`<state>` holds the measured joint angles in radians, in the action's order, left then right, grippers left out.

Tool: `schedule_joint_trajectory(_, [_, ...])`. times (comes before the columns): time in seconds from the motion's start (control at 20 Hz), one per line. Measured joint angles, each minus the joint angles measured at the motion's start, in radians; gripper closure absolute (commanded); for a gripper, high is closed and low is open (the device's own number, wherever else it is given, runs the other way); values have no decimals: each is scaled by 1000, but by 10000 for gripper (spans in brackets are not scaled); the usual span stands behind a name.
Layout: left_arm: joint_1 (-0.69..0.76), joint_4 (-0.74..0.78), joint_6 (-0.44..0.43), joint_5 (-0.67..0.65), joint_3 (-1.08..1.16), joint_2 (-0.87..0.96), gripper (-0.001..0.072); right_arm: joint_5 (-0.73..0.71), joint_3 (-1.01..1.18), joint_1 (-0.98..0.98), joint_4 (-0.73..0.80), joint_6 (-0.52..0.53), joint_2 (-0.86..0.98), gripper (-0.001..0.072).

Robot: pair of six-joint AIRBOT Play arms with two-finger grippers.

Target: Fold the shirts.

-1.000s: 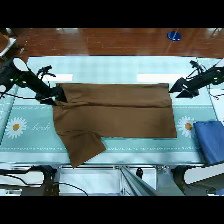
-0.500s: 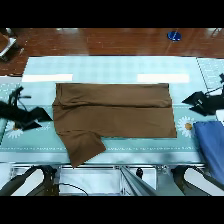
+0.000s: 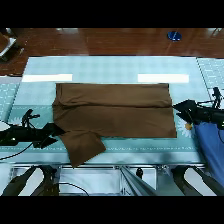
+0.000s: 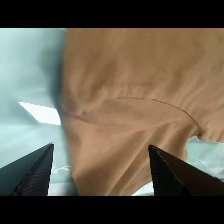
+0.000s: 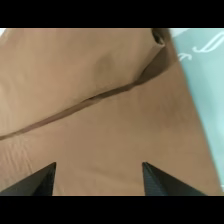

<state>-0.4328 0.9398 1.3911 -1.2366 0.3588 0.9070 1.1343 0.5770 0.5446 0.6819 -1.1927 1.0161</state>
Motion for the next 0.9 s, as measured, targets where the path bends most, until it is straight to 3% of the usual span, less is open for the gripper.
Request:
schedule_joint_trajectory(0.25, [89, -47, -11, 26, -36, 39, 22, -8, -10, 0, -17, 3, -5, 92])
schedule_joint_trajectory(0.3, [121, -62, -11, 46, -43, 43, 171, -18, -10, 5, -17, 3, -5, 93])
schedule_joint_trajectory(0.4, [181, -64, -6, 123, -56, 50, 687, -47, -6, 28, 2, -8, -5, 93])
schedule_joint_trajectory(0.7, [257, -85, -8, 207, -65, 56, 680, 24, -12, 120, 308, -146, -2, 93])
schedule_joint_trajectory(0.9, [267, -90, -15, 219, -66, 57, 680, 124, -27, 134, 395, -198, 5, 93])
